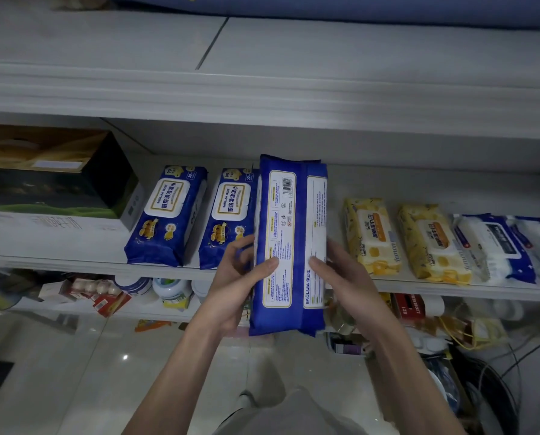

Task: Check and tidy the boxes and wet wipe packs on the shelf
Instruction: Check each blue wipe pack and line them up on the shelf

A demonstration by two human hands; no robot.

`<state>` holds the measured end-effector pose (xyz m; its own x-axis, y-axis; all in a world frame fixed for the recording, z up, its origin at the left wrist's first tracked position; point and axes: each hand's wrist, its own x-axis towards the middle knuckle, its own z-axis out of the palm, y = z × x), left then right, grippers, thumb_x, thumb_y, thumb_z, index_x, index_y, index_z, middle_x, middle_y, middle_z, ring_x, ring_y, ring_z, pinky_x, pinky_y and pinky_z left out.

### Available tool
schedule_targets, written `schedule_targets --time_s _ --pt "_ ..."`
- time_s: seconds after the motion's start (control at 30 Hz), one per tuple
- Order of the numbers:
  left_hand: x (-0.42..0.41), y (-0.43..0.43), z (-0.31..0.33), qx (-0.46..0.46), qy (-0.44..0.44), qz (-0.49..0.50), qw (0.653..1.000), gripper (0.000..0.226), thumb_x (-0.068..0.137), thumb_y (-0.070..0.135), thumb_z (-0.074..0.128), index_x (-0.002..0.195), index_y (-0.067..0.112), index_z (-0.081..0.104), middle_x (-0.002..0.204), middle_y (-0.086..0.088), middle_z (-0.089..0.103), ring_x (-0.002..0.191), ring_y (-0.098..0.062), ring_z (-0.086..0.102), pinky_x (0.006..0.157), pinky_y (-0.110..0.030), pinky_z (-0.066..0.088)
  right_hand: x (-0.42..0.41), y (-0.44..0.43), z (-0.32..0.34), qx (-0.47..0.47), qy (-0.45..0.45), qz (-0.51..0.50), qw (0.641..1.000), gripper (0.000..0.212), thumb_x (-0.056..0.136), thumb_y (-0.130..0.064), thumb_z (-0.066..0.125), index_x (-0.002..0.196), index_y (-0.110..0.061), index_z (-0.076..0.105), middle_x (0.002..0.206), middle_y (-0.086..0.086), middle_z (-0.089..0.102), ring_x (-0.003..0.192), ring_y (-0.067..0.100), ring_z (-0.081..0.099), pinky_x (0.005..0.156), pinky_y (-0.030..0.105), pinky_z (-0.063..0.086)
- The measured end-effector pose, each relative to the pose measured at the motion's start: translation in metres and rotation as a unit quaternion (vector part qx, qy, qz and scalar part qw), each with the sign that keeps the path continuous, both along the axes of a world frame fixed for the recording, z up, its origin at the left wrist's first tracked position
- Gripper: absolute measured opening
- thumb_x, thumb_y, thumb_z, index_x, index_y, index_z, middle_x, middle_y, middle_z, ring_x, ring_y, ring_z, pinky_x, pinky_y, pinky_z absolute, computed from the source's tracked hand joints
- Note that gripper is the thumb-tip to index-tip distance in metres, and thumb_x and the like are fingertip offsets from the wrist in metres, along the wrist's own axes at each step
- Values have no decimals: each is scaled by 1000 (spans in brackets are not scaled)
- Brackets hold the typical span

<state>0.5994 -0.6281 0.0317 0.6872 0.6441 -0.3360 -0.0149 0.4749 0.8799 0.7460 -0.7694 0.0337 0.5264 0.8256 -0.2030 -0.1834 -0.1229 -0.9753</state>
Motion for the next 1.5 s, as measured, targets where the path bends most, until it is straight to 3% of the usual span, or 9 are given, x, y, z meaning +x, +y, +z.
schedule_targets --time_s 0.17,0.33,0.5,0.9,1.0,1.13,1.2,1.3,1.5 --pt "1 -10 3 93 37 19 995 71 83 22 80 142 37 43 130 14 61 116 -11 65 92 -43 59 -10 20 -1 -18 -1 -7 1000 69 78 -48 83 141 -39 55 128 -16 72 112 4 72 91 30 61" --pt "-3 -10 2 117 38 29 992 47 82 25 79 125 33 61 104 11 74 99 -10 72 74 -28 61 -9 16 -15 8 85 -63 994 62 75 -41 81 131 -20 66 123 4 77 114 27 74 102 52 56" --pt "1 -7 7 49 6 -56 997 59 80 34 74 134 39 50 125 6 72 114 -16 70 89 -36 58 -9 14 -14 21 116 -73 990 48 79 -35 75 124 -19 69 121 8 78 112 31 74 106 59 52" --pt "10 -4 6 48 -1 -40 998 64 79 37 71 139 30 48 117 -3 74 112 -22 71 96 -45 56 -4 13 -12 47 111 -119 986 92 54 -53 96 134 -24 59 123 7 77 114 30 74 106 58 52" --pt "12 -3 6 29 1 -32 999 61 82 36 70 139 26 50 124 -3 72 114 -22 70 94 -42 56 -3 14 -7 24 96 -98 990 66 78 -55 76 136 -28 59 125 0 76 115 22 73 109 57 50" --pt "11 0 4 31 3 -45 999 47 96 44 60 139 25 54 135 0 66 124 -20 64 98 -41 51 2 16 4 -31 76 -58 995 84 78 -86 49 142 -33 59 131 -12 72 126 10 65 118 50 42" --pt "8 4 6 66 22 -65 995 52 95 61 53 141 36 53 140 10 62 132 -13 56 110 -44 43 3 16 4 -29 69 -58 996 61 87 -71 49 133 -32 65 123 -10 76 120 10 69 115 49 45" --pt "3 9 8 106 34 -80 991 46 97 49 53 141 37 53 135 10 65 127 -11 60 106 -43 47 2 11 1 12 54 -37 998 39 105 -37 51 142 -29 59 132 -10 72 124 10 68 114 47 46" --pt "-14 21 6 89 -65 -121 987 51 92 -1 65 138 10 48 144 -7 58 135 -25 55 104 -36 52 18 -3 -8 106 81 34 990 69 92 -5 65 156 -6 40 157 11 51 146 29 47 116 45 44"
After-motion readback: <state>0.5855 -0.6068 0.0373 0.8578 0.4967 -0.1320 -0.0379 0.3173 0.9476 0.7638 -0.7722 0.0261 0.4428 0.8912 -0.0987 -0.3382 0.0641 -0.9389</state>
